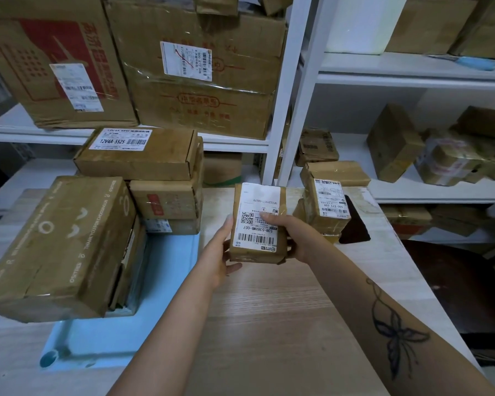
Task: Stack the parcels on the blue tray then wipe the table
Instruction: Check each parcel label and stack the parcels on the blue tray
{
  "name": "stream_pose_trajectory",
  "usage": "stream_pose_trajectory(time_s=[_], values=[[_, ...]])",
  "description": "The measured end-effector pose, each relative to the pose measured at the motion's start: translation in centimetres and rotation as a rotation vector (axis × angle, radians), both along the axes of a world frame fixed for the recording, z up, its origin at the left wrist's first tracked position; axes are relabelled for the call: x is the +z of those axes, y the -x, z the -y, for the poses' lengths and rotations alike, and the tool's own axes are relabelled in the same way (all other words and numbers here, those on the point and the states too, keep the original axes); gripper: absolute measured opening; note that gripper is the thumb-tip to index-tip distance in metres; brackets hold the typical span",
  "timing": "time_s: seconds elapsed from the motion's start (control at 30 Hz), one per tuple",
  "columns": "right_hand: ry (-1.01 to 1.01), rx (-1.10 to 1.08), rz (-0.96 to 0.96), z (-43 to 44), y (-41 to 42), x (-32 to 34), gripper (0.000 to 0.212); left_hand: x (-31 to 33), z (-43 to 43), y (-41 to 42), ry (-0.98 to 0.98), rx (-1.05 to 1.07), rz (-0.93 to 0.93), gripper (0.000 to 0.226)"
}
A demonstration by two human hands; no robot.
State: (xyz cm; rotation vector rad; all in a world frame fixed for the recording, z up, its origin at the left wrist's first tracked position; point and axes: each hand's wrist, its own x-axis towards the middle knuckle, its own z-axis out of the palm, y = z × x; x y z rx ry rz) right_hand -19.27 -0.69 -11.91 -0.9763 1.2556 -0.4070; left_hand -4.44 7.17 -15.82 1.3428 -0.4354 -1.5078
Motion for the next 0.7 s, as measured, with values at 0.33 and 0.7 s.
stream_pose_trajectory(time_s=[0.33, 0.7], values=[[-0.063, -0.105, 0.073, 0.3, 0.2, 0.3, 0.049, -0.5, 0.4, -0.1, 0.075, -0.031, 0.002, 0.039], [-0.079, -0.051, -0.023, 0.0, -0.1, 0.2, 0.065, -1.1, 0.1, -1.0, 0.013, 0.1, 0.006, 0.028]])
